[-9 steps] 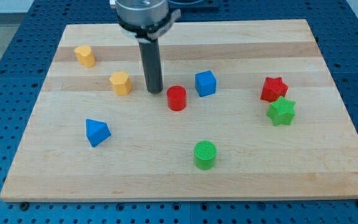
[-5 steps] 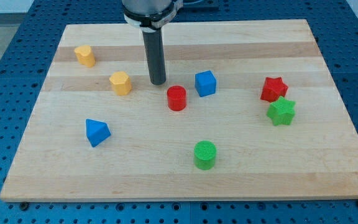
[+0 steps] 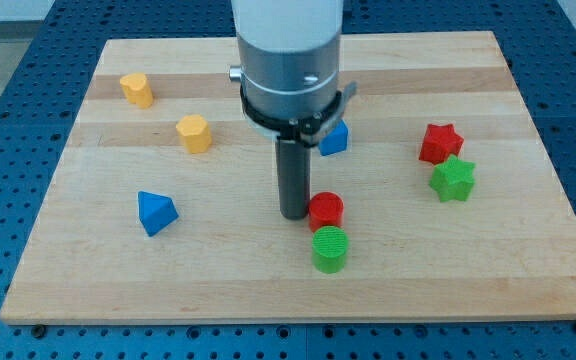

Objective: Move the red circle to the top of the green circle

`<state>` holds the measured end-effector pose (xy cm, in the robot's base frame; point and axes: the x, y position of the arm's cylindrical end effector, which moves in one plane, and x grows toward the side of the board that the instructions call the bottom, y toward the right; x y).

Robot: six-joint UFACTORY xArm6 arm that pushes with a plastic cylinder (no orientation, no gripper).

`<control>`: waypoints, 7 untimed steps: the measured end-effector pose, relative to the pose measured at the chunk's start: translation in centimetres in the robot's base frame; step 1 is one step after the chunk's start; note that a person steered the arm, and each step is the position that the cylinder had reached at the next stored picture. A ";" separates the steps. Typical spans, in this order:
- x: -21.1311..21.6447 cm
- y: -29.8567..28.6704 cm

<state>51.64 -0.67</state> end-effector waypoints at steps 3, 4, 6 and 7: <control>0.5 -0.6; 1.0 -4.4; 1.6 -7.9; 3.6 -9.8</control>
